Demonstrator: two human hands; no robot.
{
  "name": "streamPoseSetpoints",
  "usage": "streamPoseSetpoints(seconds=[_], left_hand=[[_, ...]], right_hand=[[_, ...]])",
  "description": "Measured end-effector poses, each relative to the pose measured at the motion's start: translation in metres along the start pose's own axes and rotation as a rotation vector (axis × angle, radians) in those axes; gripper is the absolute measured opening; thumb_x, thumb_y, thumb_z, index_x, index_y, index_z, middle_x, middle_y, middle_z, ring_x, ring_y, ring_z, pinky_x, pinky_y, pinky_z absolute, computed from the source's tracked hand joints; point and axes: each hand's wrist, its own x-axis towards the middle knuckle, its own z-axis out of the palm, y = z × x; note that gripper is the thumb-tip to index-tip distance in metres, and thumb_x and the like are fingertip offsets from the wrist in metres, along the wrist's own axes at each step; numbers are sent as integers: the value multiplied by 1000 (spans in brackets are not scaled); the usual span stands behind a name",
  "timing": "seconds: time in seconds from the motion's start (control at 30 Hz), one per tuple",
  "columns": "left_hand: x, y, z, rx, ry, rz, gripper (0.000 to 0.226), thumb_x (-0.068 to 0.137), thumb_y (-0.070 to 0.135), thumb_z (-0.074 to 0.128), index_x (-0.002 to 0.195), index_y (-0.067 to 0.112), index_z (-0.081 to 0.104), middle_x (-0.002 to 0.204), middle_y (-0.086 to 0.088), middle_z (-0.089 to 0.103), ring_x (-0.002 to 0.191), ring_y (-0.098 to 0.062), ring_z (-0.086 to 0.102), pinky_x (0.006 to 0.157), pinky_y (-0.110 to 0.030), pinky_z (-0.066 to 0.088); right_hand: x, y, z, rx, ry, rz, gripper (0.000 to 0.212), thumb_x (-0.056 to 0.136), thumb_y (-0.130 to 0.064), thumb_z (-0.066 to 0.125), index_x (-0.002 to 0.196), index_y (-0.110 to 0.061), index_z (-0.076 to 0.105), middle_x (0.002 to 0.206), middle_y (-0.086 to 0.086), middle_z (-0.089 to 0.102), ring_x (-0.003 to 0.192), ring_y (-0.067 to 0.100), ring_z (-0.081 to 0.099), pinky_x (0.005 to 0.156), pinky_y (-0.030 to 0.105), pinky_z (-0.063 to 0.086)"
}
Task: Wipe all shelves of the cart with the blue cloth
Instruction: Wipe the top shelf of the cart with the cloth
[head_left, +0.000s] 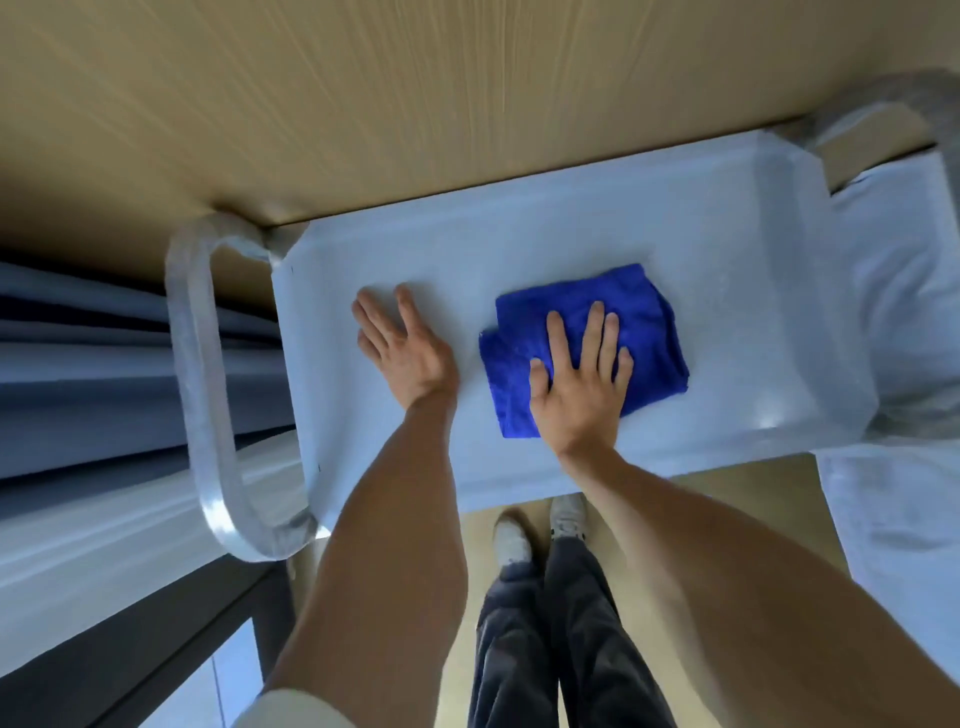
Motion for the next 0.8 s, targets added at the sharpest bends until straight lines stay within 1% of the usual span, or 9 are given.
streamPoseSetpoints(seconds=[0.1,0.17,0.23,0.33,0.43,0.57,0.63,0.7,0.8], left_hand=[[-3,1,-3,-4,-12,1,57,89,4,30,145,17,37,159,-22,12,147,-37,5,117,-46,10],[-4,1,-5,-18,-16,-4,57,89,5,27,143,17,39,158,-23,13,147,-38,7,117,-46,10],[-6,0,-6,-26,-11,4,58,87,4,26,143,15,39,158,-24,13,147,-38,7,117,-46,11],[-7,-4,-3,-17,-9,30,59,87,1,29,144,13,38,157,-25,13,147,-39,7,117,-47,11],[-6,-5,-1,-37,2,24,58,88,0,31,144,13,38,158,-25,12,147,-39,7,117,-47,11],[-3,-4,6,-44,32,18,55,90,3,31,142,14,40,157,-24,15,146,-38,8,117,-47,12],[-2,-6,14,-48,40,39,53,89,4,31,141,13,42,156,-26,17,146,-40,10,116,-49,13],[2,-11,15,-25,64,60,52,90,6,32,140,14,43,155,-27,18,145,-41,12,114,-49,14],[2,-10,16,22,95,42,49,93,10,30,141,18,42,157,-23,18,146,-38,12,115,-47,14]], right_hand=[[-66,28,-5,-45,1,27,52,100,-45,42,149,-28,41,161,17,21,149,33,19,114,51,22],[-72,31,-7,-48,-19,31,52,99,-45,43,148,-28,42,160,18,22,149,35,20,112,52,23],[-67,31,-8,-64,-47,4,54,99,-46,40,149,-28,39,161,19,19,149,36,17,111,53,22],[-55,34,-5,-78,-53,-22,56,98,-48,37,150,-29,36,161,21,14,149,38,14,111,55,21],[-12,32,-6,-76,-37,-8,57,98,-50,35,151,-30,34,161,21,14,149,38,13,111,56,21],[112,17,-4,-33,9,11,60,97,-52,30,153,-30,28,161,20,14,149,39,12,112,59,20],[166,9,-4,12,37,71,61,95,-53,30,152,-31,30,161,21,15,149,39,11,114,59,18],[191,0,-2,50,37,116,61,93,-51,32,150,-32,34,161,20,16,149,38,10,115,58,14],[182,6,-4,45,23,63,57,94,-48,32,148,-33,37,162,17,17,150,35,12,115,54,16]])
